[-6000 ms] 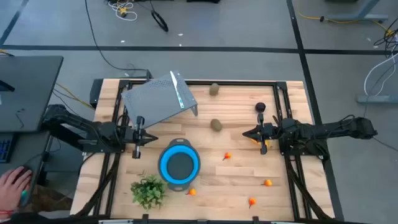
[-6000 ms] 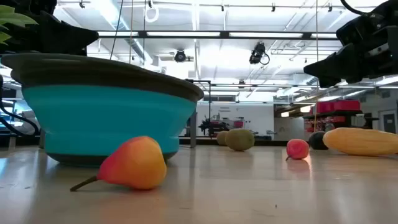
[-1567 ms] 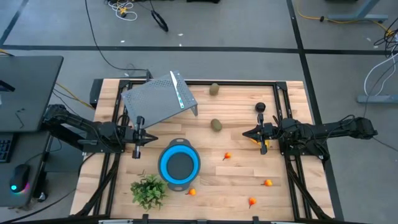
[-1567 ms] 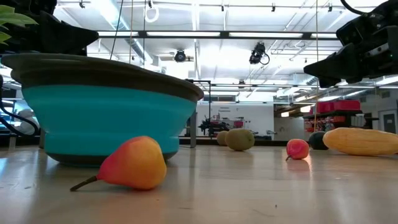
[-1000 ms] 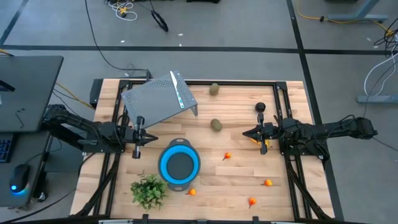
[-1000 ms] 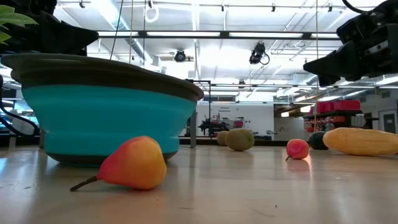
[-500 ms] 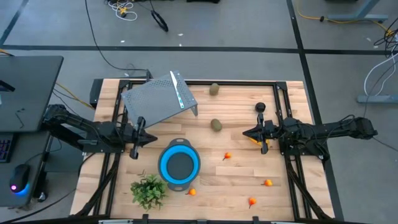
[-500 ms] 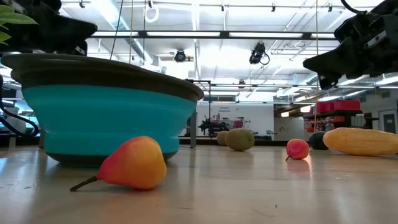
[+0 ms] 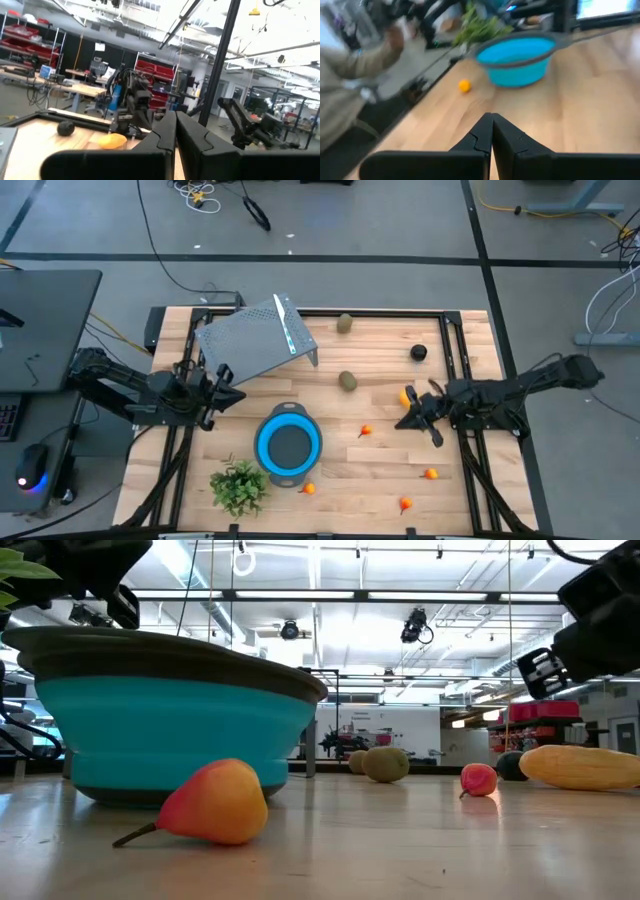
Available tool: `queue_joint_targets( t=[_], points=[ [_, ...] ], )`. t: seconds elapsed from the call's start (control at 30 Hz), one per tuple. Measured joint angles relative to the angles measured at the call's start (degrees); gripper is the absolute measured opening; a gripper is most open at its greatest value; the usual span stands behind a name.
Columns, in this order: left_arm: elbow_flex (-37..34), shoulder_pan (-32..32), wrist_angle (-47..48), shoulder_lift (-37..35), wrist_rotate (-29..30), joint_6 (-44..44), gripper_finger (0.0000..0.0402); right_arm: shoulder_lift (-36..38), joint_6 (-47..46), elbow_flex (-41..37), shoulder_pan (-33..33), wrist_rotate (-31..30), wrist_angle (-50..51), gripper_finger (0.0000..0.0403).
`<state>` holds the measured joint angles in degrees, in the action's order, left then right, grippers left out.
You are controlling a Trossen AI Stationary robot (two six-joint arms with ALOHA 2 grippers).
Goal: Pick & Place Fruit
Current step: Put the blue strainer bowl on the shelf
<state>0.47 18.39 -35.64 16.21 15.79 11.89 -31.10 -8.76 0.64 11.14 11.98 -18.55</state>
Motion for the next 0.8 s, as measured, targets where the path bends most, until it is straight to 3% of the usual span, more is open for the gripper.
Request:
queue_joint_targets(
  t=[0.17,0.57,0.8],
  points=[
    [0.2,0.0,0.1,0.1,-0.2,0.2,0.0016,-4.9,2.7,0.0,4.2,-5.2,-8.1,0.0014],
    [0.4,0.0,0.3,0.1,1.5,-3.9,0.0016,-23.9,-5.4,0.3,9.7,-16.7,-19.3,0.0014],
    [0.4,0.0,2.8,2.5,-0.4,-1.8,0.002,-37.0,-5.2,7.2,12.3,-22.2,-20.3,0.0036]
  ],
)
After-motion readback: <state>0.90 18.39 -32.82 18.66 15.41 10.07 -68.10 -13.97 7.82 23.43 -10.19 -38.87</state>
